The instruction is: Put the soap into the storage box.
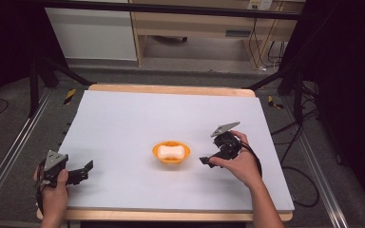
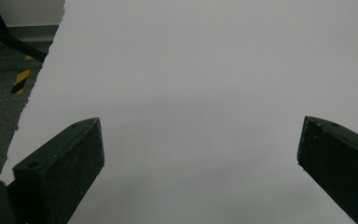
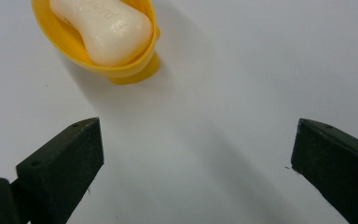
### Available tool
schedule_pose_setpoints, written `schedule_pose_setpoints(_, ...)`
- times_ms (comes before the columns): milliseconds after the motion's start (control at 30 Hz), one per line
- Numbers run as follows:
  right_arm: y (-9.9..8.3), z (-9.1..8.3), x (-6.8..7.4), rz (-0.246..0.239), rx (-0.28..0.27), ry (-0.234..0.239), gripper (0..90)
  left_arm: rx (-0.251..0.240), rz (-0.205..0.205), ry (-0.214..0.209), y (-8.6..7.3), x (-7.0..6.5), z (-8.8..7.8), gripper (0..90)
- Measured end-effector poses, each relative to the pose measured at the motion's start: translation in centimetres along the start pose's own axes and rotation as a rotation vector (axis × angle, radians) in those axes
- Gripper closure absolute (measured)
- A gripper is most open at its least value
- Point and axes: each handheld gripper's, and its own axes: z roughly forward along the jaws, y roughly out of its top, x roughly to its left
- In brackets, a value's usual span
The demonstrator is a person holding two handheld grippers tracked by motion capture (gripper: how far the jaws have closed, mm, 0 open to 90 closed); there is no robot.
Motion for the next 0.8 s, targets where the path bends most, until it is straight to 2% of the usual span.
schedule_pose_setpoints(33, -0.2, -0.1, 0.0, 0.012, -0.001, -0.002, 2.9, 0.0, 0.0, 0.0, 0.0, 0.0, 0.0, 0.0)
schedule_pose_setpoints(333, -1.9, -1.1, -0.6, 0.022, -0.034, -0.024, 3.1, -0.003, 0.001, 0.006, 0.0, -0.1, 0.0, 0.1)
schedule_pose_setpoints(667, -3.7, -2.4, -1.3, 0.047, -0.037, -0.049, 2.9, -0.004, 0.001, 0.002, 0.0, -0.1, 0.0, 0.1)
schedule_pose_setpoints(800, -4.6, -2.8, -1.5, 0.052, -0.056, -0.062, 2.9, -0.004, 0.001, 0.005, 0.0, -0.1, 0.0, 0.1)
